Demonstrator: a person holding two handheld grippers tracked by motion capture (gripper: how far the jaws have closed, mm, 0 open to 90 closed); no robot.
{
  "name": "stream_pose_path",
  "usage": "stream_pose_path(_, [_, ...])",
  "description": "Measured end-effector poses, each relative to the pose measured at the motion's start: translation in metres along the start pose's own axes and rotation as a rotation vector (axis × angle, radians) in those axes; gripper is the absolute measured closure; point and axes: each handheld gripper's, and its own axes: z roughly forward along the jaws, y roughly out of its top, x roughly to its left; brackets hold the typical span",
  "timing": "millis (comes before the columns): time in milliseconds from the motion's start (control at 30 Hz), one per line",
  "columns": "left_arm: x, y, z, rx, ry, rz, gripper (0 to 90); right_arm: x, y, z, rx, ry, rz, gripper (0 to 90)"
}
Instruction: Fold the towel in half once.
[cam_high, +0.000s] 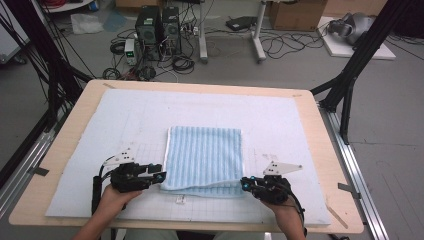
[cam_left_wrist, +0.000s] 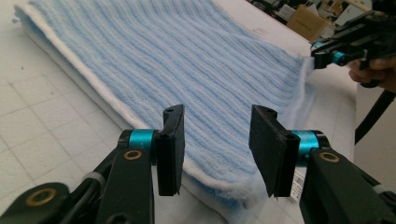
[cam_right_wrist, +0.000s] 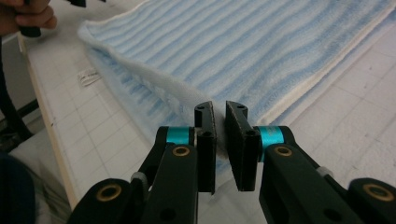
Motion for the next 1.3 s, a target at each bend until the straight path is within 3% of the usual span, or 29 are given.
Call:
stream_pose_path(67, [-0.001, 0.0, 0.0, 0.003, 0.001, 0.005, 55.0, 0.001, -0.001, -0.002, 0.012, 0.04, -0.01, 81.5])
stream_pose_path(133, [0.0, -0.001, 0.001, 0.01, 0.009, 0.002, 55.0, 0.0, -0.003, -0.002, 0.026, 0.07, -0.009, 70.0])
stream_pose_path(167, [0.0, -0.001, 0.001, 0.013, 0.012, -0.001, 55.0, -0.002, -0.004, -0.003, 0.024, 0.076, 0.015, 67.5])
stream_pose_path(333, [-0.002, 0.0, 0.005, 0.031, 0.012, 0.006, 58.7, -0.004, 0.002, -0.005, -0.041, 0.032, 0.043, 62.3])
stream_pose_path(400, [-0.005, -0.001, 0.011, 0.073, 0.013, 0.015, 63.4, -0.003, 0.003, 0.001, -0.036, 0.018, 0.047, 62.4])
stream_pose_path(567, [-0.012, -0.006, 0.02, 0.192, 0.035, 0.049, 69.9, -0.003, 0.003, 0.02, 0.03, -0.008, 0.032, 65.3])
stream_pose_path(667, [-0.016, -0.007, 0.019, 0.222, 0.046, 0.078, 70.5, 0.0, 0.0, 0.027, 0.107, -0.046, -0.011, 66.6])
stream_pose_path(767, [-0.018, -0.007, 0.018, 0.245, 0.042, 0.092, 70.8, 0.007, 0.001, 0.025, 0.141, -0.074, -0.082, 64.3])
stream_pose_path(833, [-0.018, -0.005, 0.016, 0.262, 0.022, 0.092, 70.8, 0.008, 0.003, 0.024, 0.153, -0.075, -0.084, 62.0])
stream_pose_path(933, [-0.011, 0.001, 0.017, 0.229, 0.004, 0.058, 68.4, 0.001, 0.009, 0.02, 0.073, -0.05, -0.031, 61.2])
stream_pose_path(1000, [-0.003, 0.009, 0.019, 0.177, 0.011, 0.044, 67.6, -0.007, 0.018, 0.019, 0.013, -0.071, 0.007, 62.9])
stream_pose_path(1067, [0.006, 0.02, 0.024, 0.123, 0.034, 0.039, 66.7, -0.017, 0.026, 0.024, 0.001, -0.118, 0.018, 67.4])
stream_pose_path(1167, [0.019, 0.037, 0.034, 0.06, 0.077, 0.081, 66.9, -0.03, 0.036, 0.037, 0.003, -0.173, 0.042, 73.8])
stream_pose_path(1200, [0.023, 0.042, 0.038, 0.05, 0.094, 0.109, 66.9, -0.034, 0.039, 0.041, 0.0, -0.184, 0.05, 74.7])
stream_pose_path(1300, [0.034, 0.055, 0.05, 0.064, 0.144, 0.102, 67.3, -0.044, 0.045, 0.055, 0.01, -0.207, 0.061, 76.3])
